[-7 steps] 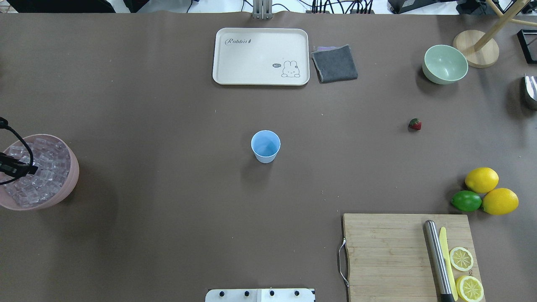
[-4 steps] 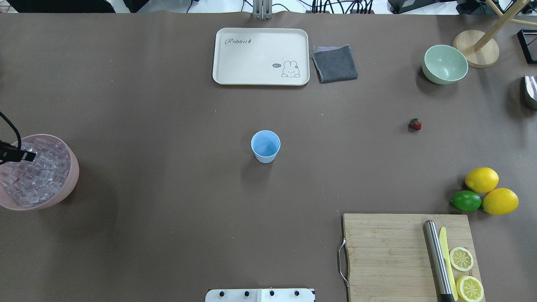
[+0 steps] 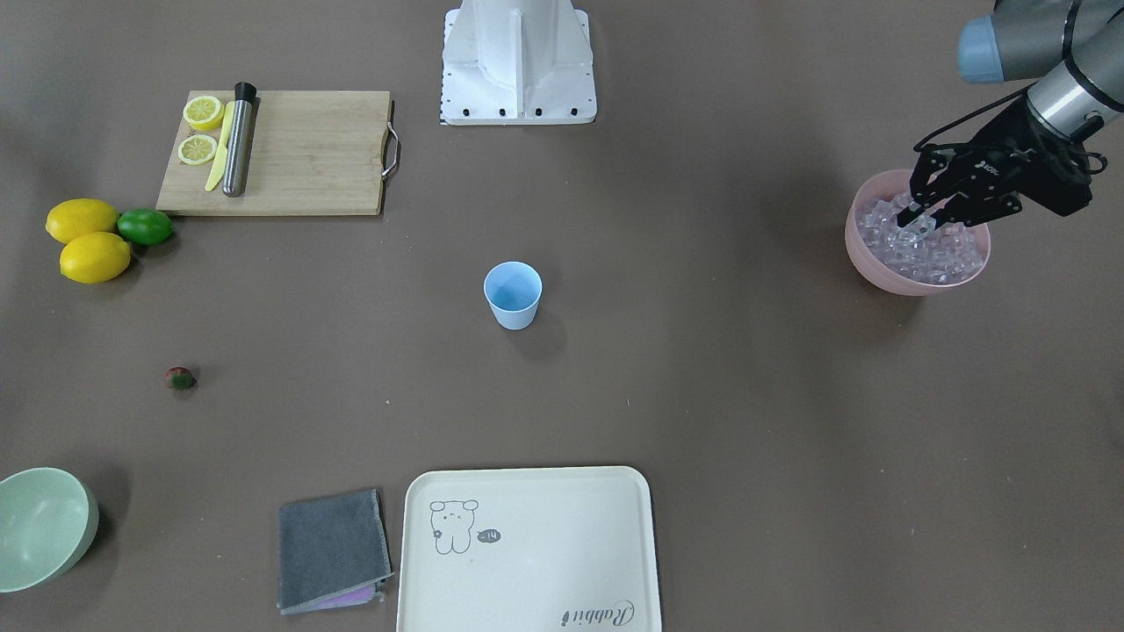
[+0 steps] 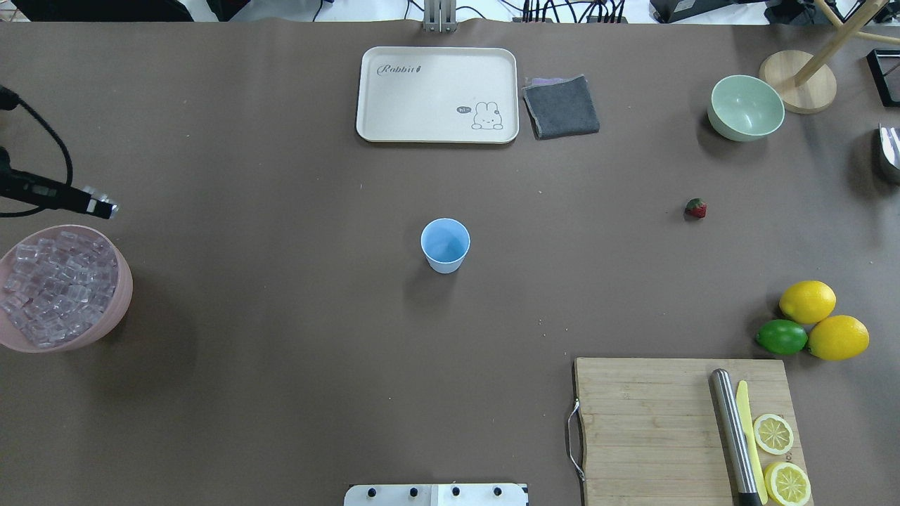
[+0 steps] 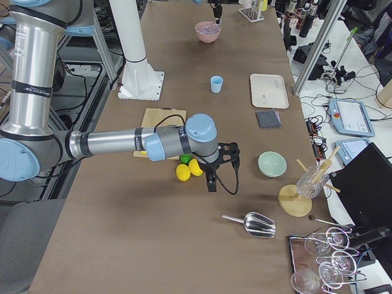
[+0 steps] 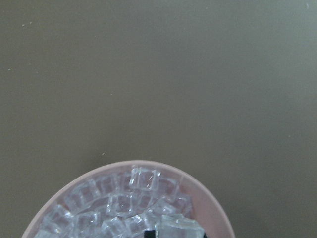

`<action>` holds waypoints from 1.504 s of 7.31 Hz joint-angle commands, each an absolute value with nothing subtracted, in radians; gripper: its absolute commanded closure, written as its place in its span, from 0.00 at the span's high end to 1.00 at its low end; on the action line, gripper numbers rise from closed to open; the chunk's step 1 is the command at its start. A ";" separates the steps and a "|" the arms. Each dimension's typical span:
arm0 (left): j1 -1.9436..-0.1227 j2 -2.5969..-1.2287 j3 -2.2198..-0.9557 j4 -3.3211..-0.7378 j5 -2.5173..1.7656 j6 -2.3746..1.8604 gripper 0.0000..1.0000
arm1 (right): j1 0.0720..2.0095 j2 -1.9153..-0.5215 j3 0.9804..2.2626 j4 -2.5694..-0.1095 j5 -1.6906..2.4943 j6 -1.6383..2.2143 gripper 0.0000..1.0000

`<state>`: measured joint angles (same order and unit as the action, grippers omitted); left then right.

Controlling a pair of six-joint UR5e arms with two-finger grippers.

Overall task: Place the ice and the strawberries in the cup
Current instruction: 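Carry the ice cube with the left gripper over the light-blue cup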

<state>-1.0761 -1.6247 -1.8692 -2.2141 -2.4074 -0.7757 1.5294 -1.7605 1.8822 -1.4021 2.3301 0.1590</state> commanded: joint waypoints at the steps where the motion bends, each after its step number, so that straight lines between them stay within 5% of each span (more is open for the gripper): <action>1: -0.998 -1.786 -1.844 -2.214 -2.370 -1.047 0.00 | 1.529 -1.761 1.882 -1.402 2.330 0.163 1.00; 3: -0.855 -1.900 -1.836 -2.180 -2.204 -1.217 0.00 | 1.528 -1.761 1.882 -1.402 2.330 0.164 1.00; 6: -0.642 -2.196 -1.838 -1.762 -1.886 -1.322 0.00 | 1.526 -1.759 1.882 -1.402 2.330 0.164 1.00; 11: -0.473 -2.373 -1.646 -1.738 -1.634 -1.407 0.00 | 1.519 -1.753 1.873 -1.402 2.330 0.164 1.00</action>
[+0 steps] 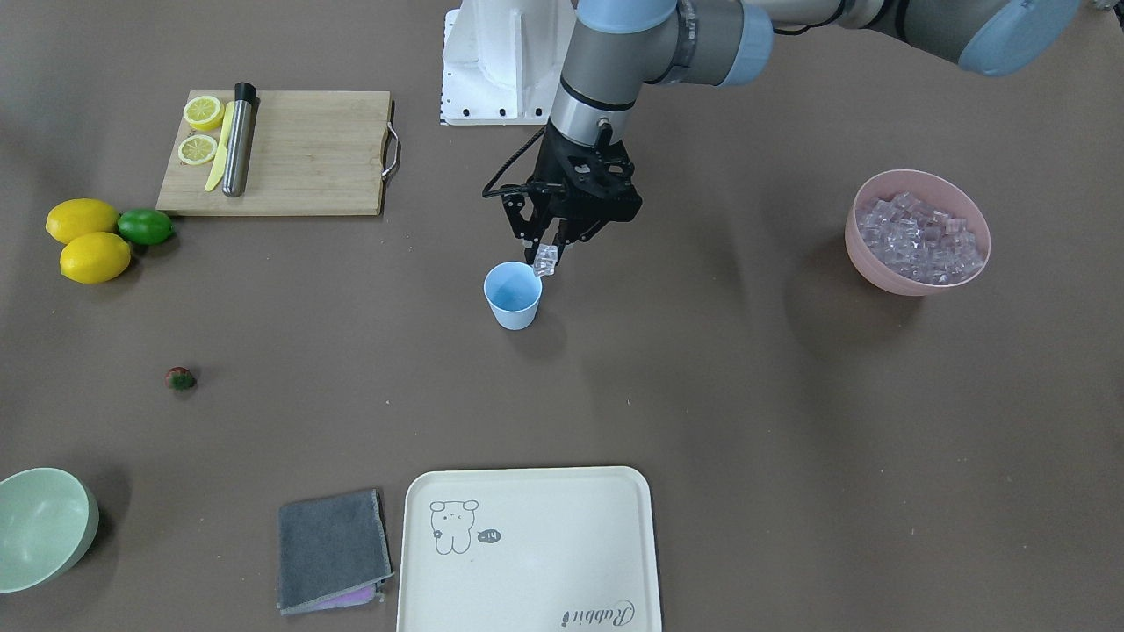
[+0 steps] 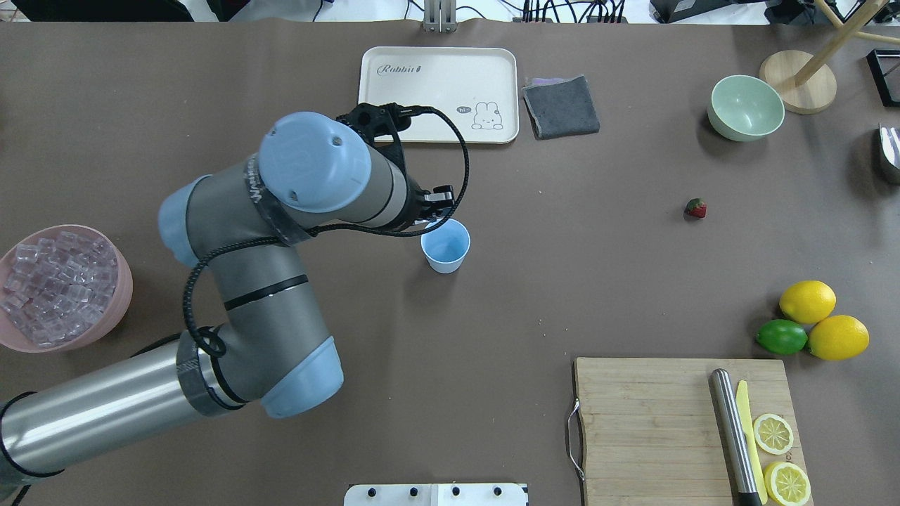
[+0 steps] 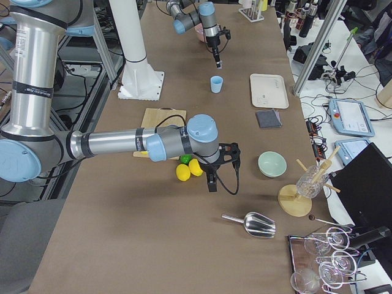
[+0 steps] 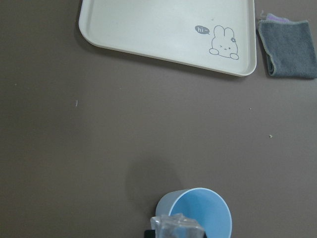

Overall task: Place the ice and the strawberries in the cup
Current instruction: 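Carry the ice cube with the left gripper over the light-blue cup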

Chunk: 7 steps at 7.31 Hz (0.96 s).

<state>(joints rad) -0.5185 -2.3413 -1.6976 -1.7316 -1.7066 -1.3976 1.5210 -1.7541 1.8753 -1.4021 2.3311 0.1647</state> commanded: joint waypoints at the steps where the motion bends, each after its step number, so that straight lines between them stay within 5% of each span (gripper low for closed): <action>1: -0.456 -2.373 -1.641 -1.738 -1.617 -1.407 0.00 | 1.516 -1.752 1.870 -1.404 2.330 0.166 1.00; 6: -0.442 -2.367 -1.644 -1.738 -1.611 -1.397 0.00 | 1.511 -1.752 1.861 -1.404 2.330 0.166 1.00; 7: -0.442 -2.364 -1.644 -1.740 -1.611 -1.396 0.09 | 1.511 -1.752 1.859 -1.402 2.330 0.166 1.00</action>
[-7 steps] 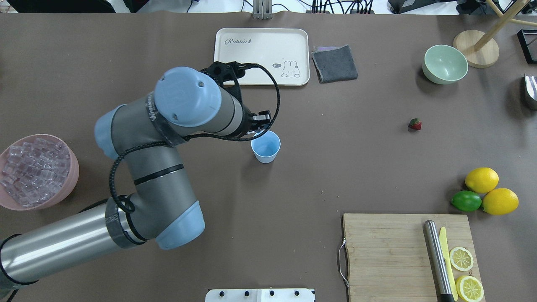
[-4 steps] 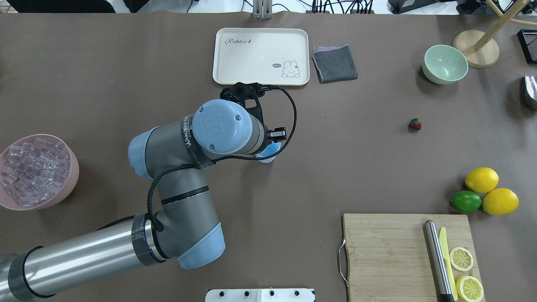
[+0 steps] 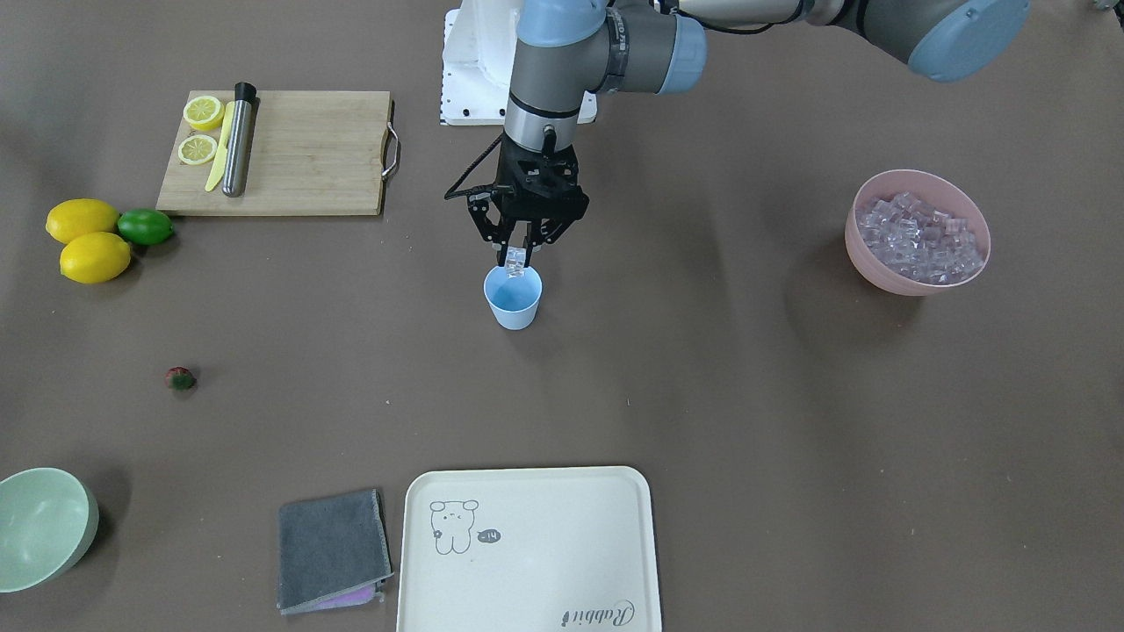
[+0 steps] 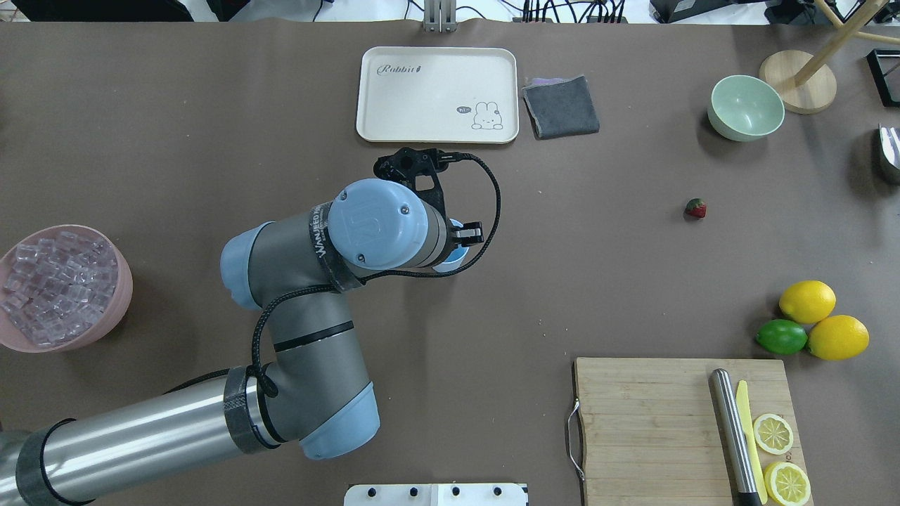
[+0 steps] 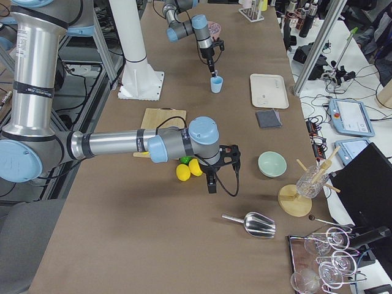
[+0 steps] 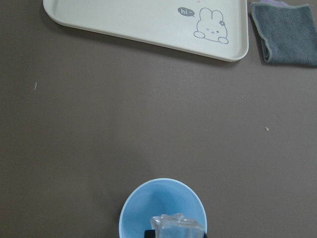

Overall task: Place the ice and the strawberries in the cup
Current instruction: 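Open the left gripper to drop the ice cube into the cup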

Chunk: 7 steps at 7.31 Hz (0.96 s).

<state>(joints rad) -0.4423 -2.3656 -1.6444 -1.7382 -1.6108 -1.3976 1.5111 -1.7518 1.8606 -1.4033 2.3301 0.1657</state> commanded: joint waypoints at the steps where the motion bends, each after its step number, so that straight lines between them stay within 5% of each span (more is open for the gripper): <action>1: -0.442 -2.362 -1.644 -1.740 -1.612 -1.393 0.55 | 1.509 -1.752 1.856 -1.402 2.330 0.166 1.00; 2: -0.442 -2.362 -1.646 -1.740 -1.611 -1.390 0.86 | 1.509 -1.752 1.856 -1.402 2.330 0.166 1.00; 3: -0.442 -2.362 -1.649 -1.740 -1.605 -1.384 0.94 | 1.509 -1.752 1.855 -1.391 2.330 0.166 1.00; 5: -0.445 -2.343 -1.664 -1.740 -1.605 -1.382 0.97 | 1.509 -1.753 1.853 -1.382 2.330 0.166 1.00; 7: -0.452 -2.173 -1.844 -1.730 -1.611 -1.253 0.98 | 1.509 -1.753 1.850 -1.382 2.330 0.166 1.00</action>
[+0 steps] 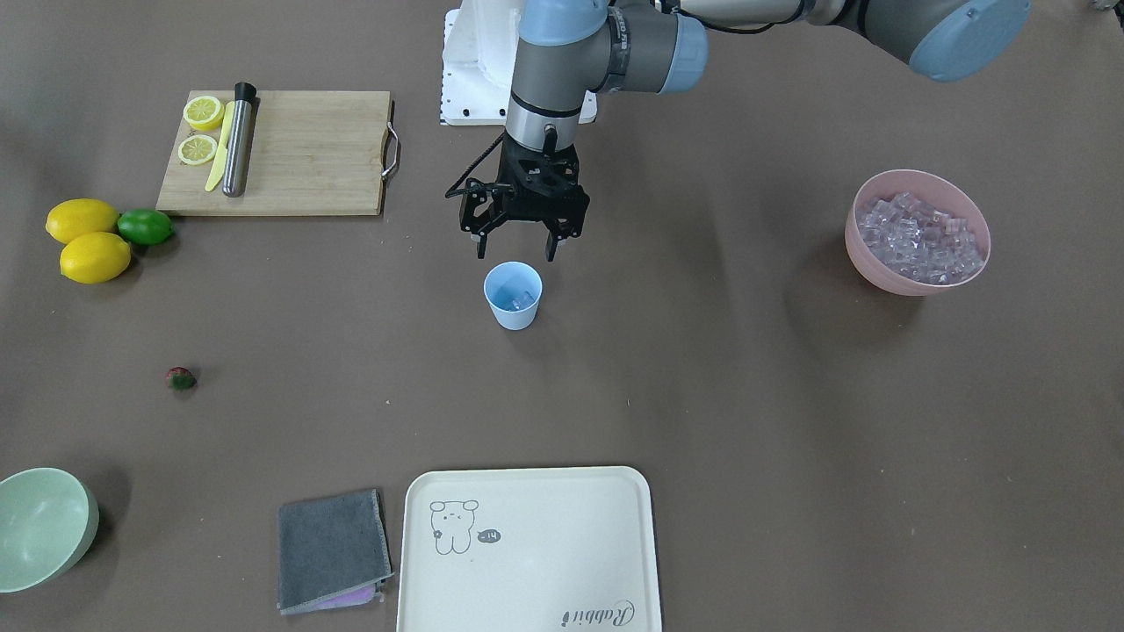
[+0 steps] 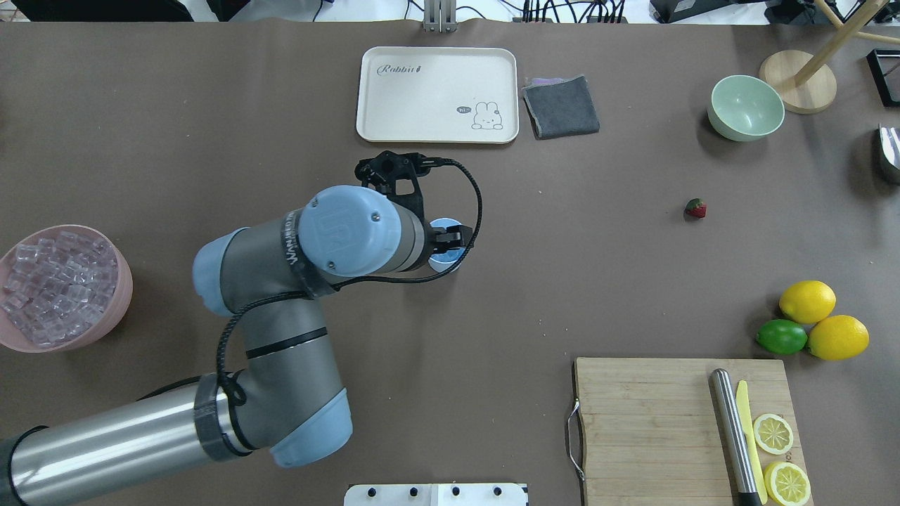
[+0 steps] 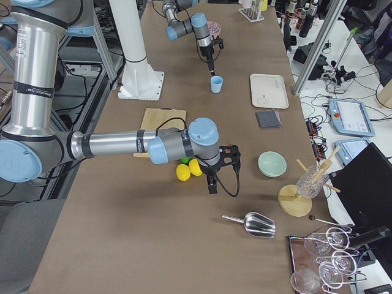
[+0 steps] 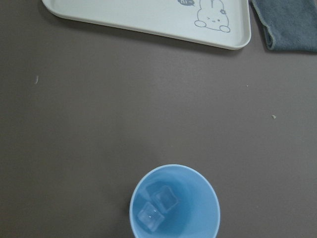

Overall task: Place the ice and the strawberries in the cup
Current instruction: 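Move the left gripper back over the pink ice bowl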

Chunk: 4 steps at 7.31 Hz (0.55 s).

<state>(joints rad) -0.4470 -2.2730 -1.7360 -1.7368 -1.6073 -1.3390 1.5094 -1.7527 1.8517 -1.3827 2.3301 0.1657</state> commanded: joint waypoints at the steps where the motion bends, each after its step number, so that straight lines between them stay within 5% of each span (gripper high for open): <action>1: -0.480 -2.114 -1.899 -1.729 -1.617 -1.212 0.98 | 1.508 -1.752 1.850 -1.382 2.329 0.164 1.00; 4: -0.668 -1.922 -2.030 -1.726 -1.839 -1.006 0.99 | 1.508 -1.753 1.850 -1.382 2.329 0.163 1.00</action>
